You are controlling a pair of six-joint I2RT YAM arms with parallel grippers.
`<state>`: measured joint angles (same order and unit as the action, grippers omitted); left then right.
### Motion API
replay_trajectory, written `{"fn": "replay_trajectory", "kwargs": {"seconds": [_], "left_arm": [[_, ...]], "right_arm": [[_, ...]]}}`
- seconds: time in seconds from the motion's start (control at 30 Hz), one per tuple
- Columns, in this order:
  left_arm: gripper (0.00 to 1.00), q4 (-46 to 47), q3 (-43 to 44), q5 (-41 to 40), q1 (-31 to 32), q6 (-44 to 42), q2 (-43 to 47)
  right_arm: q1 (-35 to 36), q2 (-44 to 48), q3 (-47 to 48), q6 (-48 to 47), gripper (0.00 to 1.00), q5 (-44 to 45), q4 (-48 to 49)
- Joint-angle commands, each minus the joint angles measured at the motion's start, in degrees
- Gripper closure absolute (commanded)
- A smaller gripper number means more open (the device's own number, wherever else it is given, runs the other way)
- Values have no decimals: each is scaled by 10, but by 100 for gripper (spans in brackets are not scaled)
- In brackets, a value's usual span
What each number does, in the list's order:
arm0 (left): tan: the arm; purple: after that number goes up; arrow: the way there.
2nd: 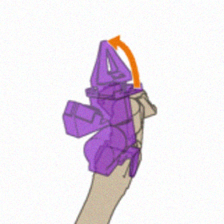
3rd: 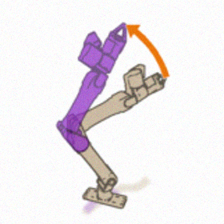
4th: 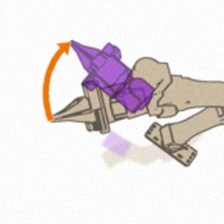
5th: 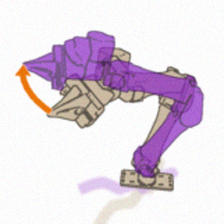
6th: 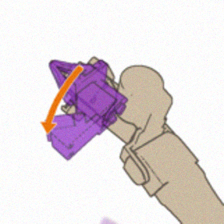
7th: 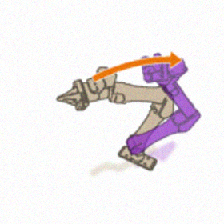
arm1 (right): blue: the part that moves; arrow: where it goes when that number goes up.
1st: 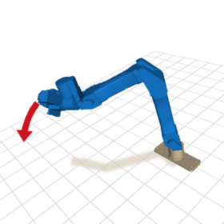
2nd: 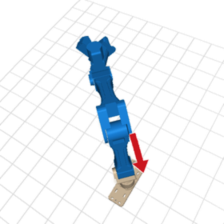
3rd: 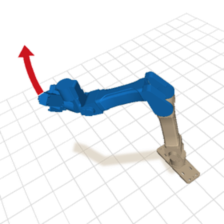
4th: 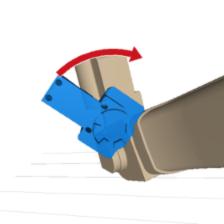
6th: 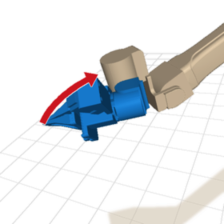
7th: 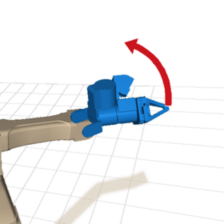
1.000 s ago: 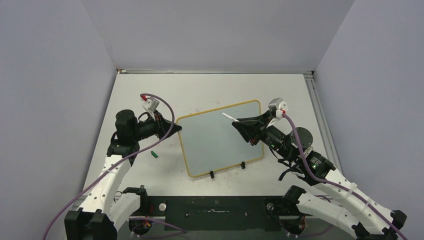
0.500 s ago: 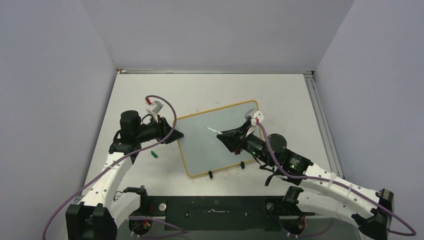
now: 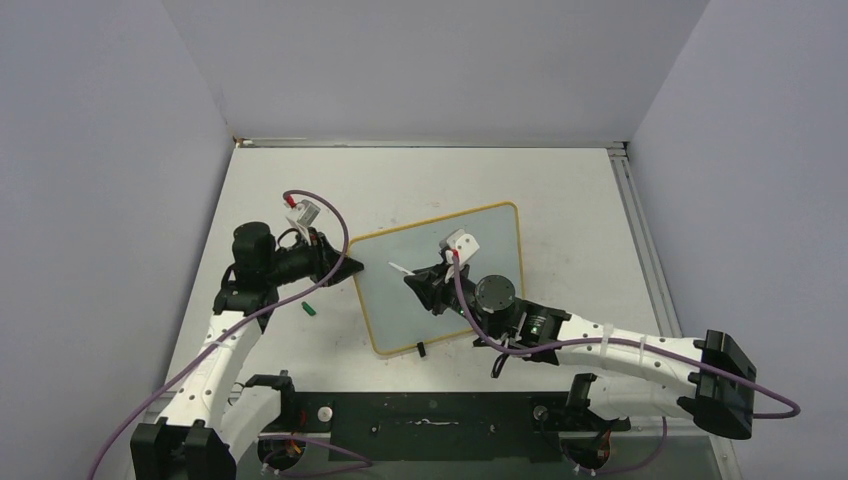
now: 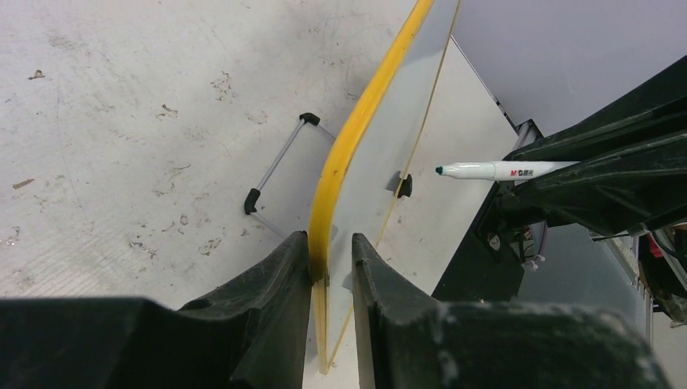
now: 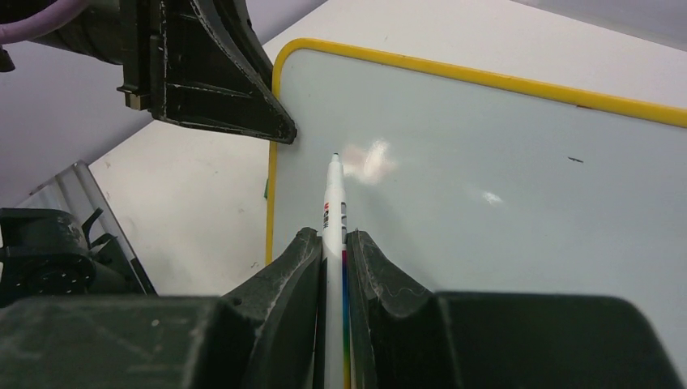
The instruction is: Write a sentence on the whiteboard
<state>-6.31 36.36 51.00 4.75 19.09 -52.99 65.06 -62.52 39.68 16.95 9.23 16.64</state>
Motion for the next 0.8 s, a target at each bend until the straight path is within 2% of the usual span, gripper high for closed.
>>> {"fn": "replay_trajectory", "kwargs": {"seconds": [0.0, 0.27, 0.77], "left_arm": [[81, 16, 7, 7, -4, -10, 17], [100, 8, 3, 12, -4, -29, 17], [100, -2, -5, 21, 1, -61, 25]], "right_arm": [[11, -16, 40, -17, 95, 28, 73], [24, -36, 48, -37, 95, 26, 102], [29, -78, 58, -52, 95, 42, 137]]}}
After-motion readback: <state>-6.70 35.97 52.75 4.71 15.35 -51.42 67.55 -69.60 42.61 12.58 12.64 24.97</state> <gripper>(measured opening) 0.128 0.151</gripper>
